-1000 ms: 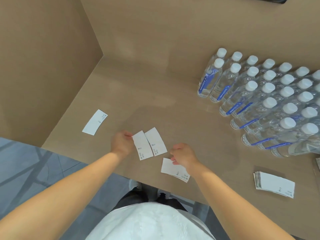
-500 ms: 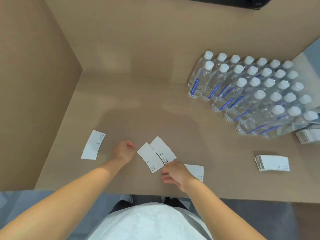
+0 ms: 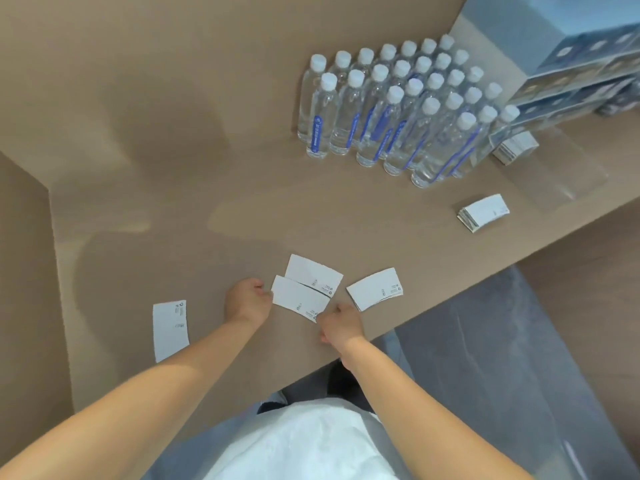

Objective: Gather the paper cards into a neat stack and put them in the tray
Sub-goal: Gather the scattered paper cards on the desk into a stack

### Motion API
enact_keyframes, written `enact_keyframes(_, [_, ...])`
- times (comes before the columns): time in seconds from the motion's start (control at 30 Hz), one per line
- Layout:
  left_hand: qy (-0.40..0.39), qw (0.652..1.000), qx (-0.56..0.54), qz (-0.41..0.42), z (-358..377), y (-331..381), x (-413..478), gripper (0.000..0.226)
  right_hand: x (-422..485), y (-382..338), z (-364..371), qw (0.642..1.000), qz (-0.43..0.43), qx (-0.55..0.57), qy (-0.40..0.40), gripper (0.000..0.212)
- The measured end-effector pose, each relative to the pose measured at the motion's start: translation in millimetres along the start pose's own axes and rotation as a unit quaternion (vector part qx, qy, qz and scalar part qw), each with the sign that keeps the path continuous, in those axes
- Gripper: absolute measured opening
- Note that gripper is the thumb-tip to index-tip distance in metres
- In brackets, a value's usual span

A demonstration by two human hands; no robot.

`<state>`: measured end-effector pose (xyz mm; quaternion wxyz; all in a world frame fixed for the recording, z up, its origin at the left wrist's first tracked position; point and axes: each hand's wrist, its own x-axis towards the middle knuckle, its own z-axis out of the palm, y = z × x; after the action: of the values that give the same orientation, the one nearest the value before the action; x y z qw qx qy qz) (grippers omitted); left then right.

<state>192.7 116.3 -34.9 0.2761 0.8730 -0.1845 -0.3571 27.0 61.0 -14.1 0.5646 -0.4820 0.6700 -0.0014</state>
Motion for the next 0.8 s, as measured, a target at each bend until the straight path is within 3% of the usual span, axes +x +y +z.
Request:
enact_keyframes(0.13, [0.040,0.997,0.058,0.044,-3.0,7.8,2.9,0.031,-6.6,2.6,6.4,1.000,-0.009,0.018,0.024,0.032])
enact_keyframes(0.33, [0.016,0.993,0.105,0.043,-8.9,12.9,3.4,0.012,-12.1,4.7,14.1,0.998,-0.023,0.020,0.060,0.031])
enact_keyframes(0.43, [0.013,0.990,0.133,0.046,-6.7,13.6,-0.8,0.019,-12.7,4.9,23.7,0.997,-0.021,0.026,0.067,0.032])
enact_keyframes(0.6, [-0.050,0.990,0.122,0.058,2.2,16.6,-9.1,0.016,-18.3,-5.8,36.7,0.991,-0.015,0.129,0.003,0.039])
enact_keyframes(0.8, [-0.047,0.995,0.084,0.032,-3.6,4.2,-9.9,0.025,-17.0,-2.3,22.2,0.985,0.011,0.171,-0.038,0.039])
